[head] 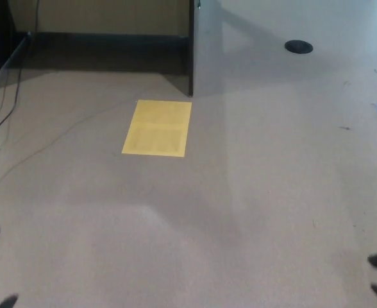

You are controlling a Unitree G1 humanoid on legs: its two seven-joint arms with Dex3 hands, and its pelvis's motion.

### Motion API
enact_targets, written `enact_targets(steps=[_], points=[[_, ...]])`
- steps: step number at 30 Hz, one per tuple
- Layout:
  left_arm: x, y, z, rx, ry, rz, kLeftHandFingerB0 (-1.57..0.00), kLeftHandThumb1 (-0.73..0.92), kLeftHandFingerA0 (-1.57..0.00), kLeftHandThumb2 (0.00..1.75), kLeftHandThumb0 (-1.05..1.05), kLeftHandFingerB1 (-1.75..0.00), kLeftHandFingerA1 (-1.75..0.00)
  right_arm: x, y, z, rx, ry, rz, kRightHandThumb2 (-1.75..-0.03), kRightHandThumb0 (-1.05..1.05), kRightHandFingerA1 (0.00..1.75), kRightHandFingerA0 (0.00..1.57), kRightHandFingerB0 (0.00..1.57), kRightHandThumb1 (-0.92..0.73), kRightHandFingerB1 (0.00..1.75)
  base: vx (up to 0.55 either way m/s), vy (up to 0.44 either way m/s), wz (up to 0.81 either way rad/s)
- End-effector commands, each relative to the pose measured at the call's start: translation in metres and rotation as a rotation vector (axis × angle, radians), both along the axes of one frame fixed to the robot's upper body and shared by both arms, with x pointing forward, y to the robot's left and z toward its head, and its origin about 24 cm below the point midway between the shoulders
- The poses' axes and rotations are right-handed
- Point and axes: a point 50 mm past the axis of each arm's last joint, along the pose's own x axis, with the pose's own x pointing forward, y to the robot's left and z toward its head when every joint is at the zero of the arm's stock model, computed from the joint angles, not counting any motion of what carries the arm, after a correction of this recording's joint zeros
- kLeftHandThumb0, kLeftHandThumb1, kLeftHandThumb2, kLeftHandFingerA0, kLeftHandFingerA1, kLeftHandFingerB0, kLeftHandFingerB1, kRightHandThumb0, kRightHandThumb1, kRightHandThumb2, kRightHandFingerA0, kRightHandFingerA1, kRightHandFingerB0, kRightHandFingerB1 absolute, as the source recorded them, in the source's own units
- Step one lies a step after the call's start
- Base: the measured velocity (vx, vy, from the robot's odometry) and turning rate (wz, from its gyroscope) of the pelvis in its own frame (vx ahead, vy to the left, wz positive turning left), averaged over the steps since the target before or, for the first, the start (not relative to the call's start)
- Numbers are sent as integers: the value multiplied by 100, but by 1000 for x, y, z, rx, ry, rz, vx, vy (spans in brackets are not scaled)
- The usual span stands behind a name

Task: A person is holding a plastic bag and the robot extends its left hand to grab the bag by hooking its thumb into the holes at the top and brings its hand down by its side. Then it extends its arm again to hand the plastic bag back to the person.

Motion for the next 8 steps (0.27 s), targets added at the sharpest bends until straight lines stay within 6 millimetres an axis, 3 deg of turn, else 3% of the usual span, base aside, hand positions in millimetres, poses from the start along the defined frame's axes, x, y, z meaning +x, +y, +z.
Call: enact_targets(steps=[1,3,4,5,6,7,8], points=[[-21,10,-22,40,159,12,-20,67,-22,60,-57,-30,-34,-24,-2,-18,6,57,-1,-61,-39,44,68,50,-69,39,0,0,0],[-24,12,-29,17,208,25,-20,68,-25,60,-59,-30,-36,-28,-1,-21,-4,67,6,-61,-38,45,67,51,-69,39,0,0,0],[-27,14,-35,36,255,18,-6,43,-9,99,-33,-48,-50,-33,-1,-25,-9,76,7,-61,-38,45,66,52,-69,39,0,0,0],[-27,14,-36,39,260,17,-6,43,-9,99,-33,-48,-50,-34,-1,-26,-10,77,8,-61,-38,45,66,52,-69,39,0,0,0],[-29,15,-40,38,285,12,-20,68,-28,60,-64,-30,-37,-38,-1,-29,-17,87,4,-61,-39,46,67,53,-68,40,0,0,0],[-31,15,-41,36,296,12,-6,41,-10,97,-33,-48,-50,-40,-2,-31,-16,99,3,-59,-41,46,70,53,-69,39,0,0,0],[-31,15,-41,36,296,12,-6,41,-10,97,-33,-48,-50,-40,-2,-31,-16,99,3,-59,-41,46,70,53,-69,39,0,0,0]])
